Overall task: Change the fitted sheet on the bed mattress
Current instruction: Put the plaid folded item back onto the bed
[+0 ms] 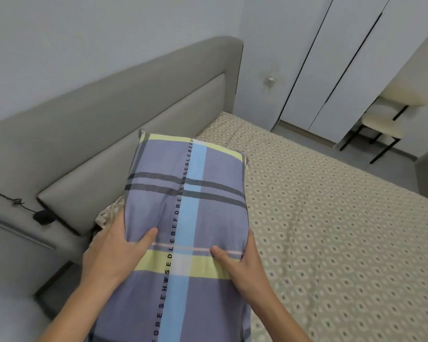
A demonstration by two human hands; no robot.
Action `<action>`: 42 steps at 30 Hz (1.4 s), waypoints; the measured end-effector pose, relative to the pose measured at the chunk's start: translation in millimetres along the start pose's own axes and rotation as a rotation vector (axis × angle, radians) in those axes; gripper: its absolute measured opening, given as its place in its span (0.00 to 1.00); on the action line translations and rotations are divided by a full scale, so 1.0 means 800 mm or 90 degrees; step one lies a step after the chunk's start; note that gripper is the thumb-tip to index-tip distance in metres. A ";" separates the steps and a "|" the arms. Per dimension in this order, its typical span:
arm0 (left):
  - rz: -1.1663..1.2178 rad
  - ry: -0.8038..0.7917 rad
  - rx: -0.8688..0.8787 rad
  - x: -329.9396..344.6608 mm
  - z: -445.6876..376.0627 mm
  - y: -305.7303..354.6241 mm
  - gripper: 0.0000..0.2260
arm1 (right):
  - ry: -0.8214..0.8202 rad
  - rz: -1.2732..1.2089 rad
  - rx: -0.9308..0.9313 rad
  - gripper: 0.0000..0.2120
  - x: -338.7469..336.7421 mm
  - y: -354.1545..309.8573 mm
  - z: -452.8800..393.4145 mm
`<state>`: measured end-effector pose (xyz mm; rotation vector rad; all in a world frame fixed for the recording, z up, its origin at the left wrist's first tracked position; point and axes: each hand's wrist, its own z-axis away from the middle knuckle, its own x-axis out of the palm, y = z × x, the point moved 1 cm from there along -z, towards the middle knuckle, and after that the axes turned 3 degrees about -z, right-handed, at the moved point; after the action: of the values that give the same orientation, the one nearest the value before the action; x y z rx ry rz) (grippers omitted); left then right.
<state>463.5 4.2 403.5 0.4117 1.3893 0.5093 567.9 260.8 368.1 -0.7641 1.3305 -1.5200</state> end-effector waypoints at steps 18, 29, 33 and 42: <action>0.200 -0.197 0.057 0.098 -0.359 0.041 0.26 | 0.062 0.065 0.081 0.30 0.059 0.052 -0.327; 0.186 -0.233 0.101 0.258 -0.675 -0.014 0.30 | 0.124 0.153 0.158 0.35 0.154 0.142 -0.606; 0.016 -0.333 0.042 0.357 -0.749 -0.085 0.51 | 0.069 0.140 0.243 0.47 0.201 0.274 -0.689; -0.089 -0.240 0.188 0.464 -0.767 -0.132 0.45 | 0.108 0.293 0.198 0.48 0.241 0.360 -0.718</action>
<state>-94.7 113.8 -45.9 0.6101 1.1176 0.1006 52.4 311.2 -58.5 -0.1197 1.2445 -1.3873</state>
